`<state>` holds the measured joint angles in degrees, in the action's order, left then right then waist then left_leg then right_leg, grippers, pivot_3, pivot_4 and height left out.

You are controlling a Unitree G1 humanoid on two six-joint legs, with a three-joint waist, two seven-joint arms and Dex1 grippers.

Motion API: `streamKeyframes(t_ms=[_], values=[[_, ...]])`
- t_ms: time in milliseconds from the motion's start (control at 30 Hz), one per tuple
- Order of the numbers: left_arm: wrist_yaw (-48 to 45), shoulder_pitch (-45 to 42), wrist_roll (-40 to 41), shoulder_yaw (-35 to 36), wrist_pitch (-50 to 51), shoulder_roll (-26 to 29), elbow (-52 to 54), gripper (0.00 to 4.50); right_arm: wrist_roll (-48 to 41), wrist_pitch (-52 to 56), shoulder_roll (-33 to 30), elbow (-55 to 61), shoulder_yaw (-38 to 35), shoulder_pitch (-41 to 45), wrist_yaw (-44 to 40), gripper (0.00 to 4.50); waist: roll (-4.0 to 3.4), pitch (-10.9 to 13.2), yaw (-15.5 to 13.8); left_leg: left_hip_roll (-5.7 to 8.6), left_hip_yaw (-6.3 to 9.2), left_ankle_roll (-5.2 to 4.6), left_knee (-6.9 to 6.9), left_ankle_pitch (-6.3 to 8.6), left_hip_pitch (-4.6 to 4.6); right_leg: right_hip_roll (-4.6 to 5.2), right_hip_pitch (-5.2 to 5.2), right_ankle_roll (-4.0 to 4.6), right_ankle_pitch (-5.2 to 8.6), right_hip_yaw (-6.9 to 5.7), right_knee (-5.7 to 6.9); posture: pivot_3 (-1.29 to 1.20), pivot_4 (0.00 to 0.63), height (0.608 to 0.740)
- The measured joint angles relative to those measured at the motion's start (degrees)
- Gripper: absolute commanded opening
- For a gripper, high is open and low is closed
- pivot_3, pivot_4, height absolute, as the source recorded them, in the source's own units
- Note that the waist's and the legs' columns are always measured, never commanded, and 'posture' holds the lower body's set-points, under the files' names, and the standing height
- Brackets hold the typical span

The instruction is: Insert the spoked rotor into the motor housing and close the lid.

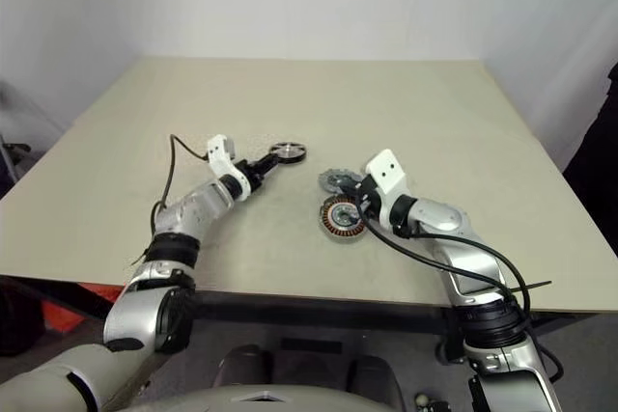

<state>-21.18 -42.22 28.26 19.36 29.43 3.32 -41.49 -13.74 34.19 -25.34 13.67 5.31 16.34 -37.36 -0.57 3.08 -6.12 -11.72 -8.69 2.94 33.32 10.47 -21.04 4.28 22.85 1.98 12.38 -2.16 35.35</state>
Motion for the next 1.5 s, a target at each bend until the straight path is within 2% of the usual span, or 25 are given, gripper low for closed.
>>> streamKeyframes(t_ms=[333, 500, 533, 700, 1167, 1333, 1500], values=[[6.11, -11.24, 5.75, 10.24, -1.94, -3.45, -19.25, 2.99, 0.02, 0.01, 0.18, 0.00, -0.10, 0.02, 1.41, 0.02, 0.06, 0.03, -0.40, 0.01, 0.05, -0.03, 0.00, 0.01, -0.06, 0.00, -0.02, -0.01, -0.01, -0.05, -0.12, 0.00, 0.000, 0.740], [9.17, -14.24, 6.51, 12.79, -5.20, -3.82, -24.64, 2.99, 0.03, 0.00, 0.50, -0.04, -0.11, 0.38, 2.56, 0.02, 0.06, 0.04, -1.10, 0.00, 0.06, -0.05, -0.02, 0.02, -0.06, 0.00, -0.03, -0.02, -0.01, -0.07, -0.16, 0.00, 0.000, 0.740], [9.70, -14.63, 6.49, 12.96, -6.05, -3.82, -25.31, 2.54, 0.03, 0.00, 0.56, -0.05, -0.11, 0.48, 2.72, 0.00, 0.06, 0.04, -1.17, 0.01, 0.06, -0.05, -0.02, 0.02, -0.05, 0.00, -0.04, -0.02, -0.01, -0.07, -0.16, 0.00, 0.000, 0.740], [9.89, -15.23, 6.78, 13.97, -8.30, -3.60, -27.11, 1.00, 0.03, 0.00, 0.56, -0.21, -0.17, 0.54, 3.41, 0.00, 0.08, 0.05, -1.38, 0.00, 0.09, -0.05, -0.02, 0.02, -0.05, 0.01, -0.08, -0.03, -0.02, -0.10, -0.18, 0.00, 0.000, 0.740], [8.59, -15.89, 6.91, 14.24, -8.38, -3.10, -27.70, 1.00, 0.12, -0.22, 0.49, -1.79, -1.34, 1.01, 5.06, 0.00, 0.09, 0.06, -1.32, -0.03, 0.12, -0.09, -0.12, 0.06, 0.14, 0.03, -0.46, -0.05, -0.03, -0.28, -0.51, 0.00, 0.000, 0.740], [0.83, -13.85, 12.29, 18.30, -0.88, -1.56, -26.93, 1.00, 1.12, -0.10, -1.96, -2.64, -3.15, 0.20, 5.89, 0.00, 0.11, 0.09, -1.41, -0.02, 0.12, -0.10, -0.13, 0.06, 0.11, 0.07, -0.44, -0.03, -0.03, -0.33, -0.54, 0.00, 0.000, 0.740], [-7.69, -11.62, 18.69, 20.27, 12.00, 0.30, -19.69, 1.00, 2.33, 0.06, -5.53, -3.63, -3.55, -3.51, 5.37, 0.00, 0.10, 0.17, -1.57, -0.03, 0.11, -0.18, -0.14, 0.11, 0.07, 0.11, -0.41, -0.02, -0.02, -0.39, -0.58, 0.00, 0.000, 0.740]])
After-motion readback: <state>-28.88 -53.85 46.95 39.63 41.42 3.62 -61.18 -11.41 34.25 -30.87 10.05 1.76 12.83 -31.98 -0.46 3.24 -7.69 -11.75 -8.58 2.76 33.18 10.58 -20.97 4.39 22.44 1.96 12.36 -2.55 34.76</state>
